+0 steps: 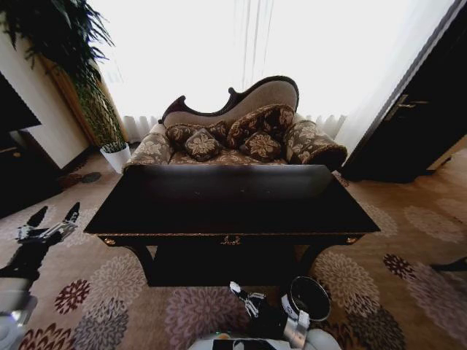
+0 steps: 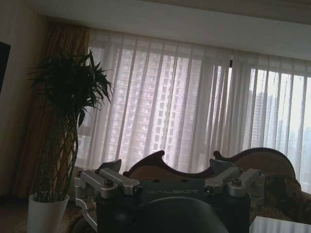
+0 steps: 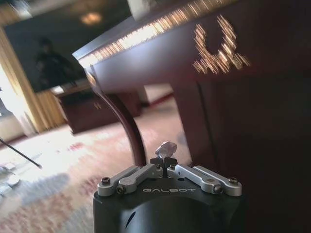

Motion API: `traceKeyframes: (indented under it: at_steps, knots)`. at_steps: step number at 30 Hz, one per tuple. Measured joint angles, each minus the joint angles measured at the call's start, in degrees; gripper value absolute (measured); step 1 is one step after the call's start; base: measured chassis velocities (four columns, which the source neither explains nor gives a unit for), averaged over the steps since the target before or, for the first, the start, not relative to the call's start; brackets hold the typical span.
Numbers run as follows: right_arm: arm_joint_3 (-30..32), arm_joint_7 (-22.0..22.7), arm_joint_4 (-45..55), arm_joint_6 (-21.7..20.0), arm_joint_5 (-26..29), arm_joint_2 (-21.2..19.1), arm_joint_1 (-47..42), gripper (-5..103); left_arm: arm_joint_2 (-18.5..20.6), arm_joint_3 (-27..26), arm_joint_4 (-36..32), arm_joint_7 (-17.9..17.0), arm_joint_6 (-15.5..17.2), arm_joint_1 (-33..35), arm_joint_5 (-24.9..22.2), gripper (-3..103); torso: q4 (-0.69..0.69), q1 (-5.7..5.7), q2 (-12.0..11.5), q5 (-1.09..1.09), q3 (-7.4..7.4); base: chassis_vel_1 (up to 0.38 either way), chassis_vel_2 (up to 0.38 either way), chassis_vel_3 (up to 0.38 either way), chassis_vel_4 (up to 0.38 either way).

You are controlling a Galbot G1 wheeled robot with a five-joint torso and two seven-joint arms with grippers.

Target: Move to the front of the table and place the trash on the table into the trash bin.

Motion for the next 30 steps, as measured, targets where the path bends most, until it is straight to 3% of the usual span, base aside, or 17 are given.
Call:
traceKeyframes:
  at_steps: [4,8,11,19,30]
  knots:
    - [-0.92,2.27,-7.54,0.22,-1.43,0.57,3.47,0,0.40,-0.27,0.24,-0.01,0.01,0.06,-0.02,100,0.00,0.00,0.00,0.01,0.00,0.000,0.000,0.000,0.000]
    - [-1.13,7.23,-13.72,-0.94,-4.26,1.36,6.71,0,0.84,-0.54,0.28,-0.01,0.08,0.24,-0.07,100,0.01,0.00,0.00,0.00,0.00,0.000,0.000,0.000,0.000]
    - [-1.22,13.48,-24.01,-3.08,-4.88,2.16,11.69,0,1.59,-1.00,0.52,-0.02,0.18,0.47,-0.23,100,0.00,0.00,0.00,0.01,0.00,0.000,0.000,0.000,0.000]
    - [-0.04,15.02,-38.46,-2.16,-3.31,1.88,18.72,0,2.08,-1.16,1.17,-0.06,0.23,0.48,-0.24,100,0.01,0.00,0.00,0.00,0.00,0.000,0.000,0.000,0.000]
    - [1.88,16.14,-49.31,-2.60,-4.44,0.65,23.19,0,2.13,-0.59,1.43,-0.07,0.29,0.18,-0.02,100,0.00,0.00,0.00,0.00,0.00,0.000,0.000,0.000,0.000]
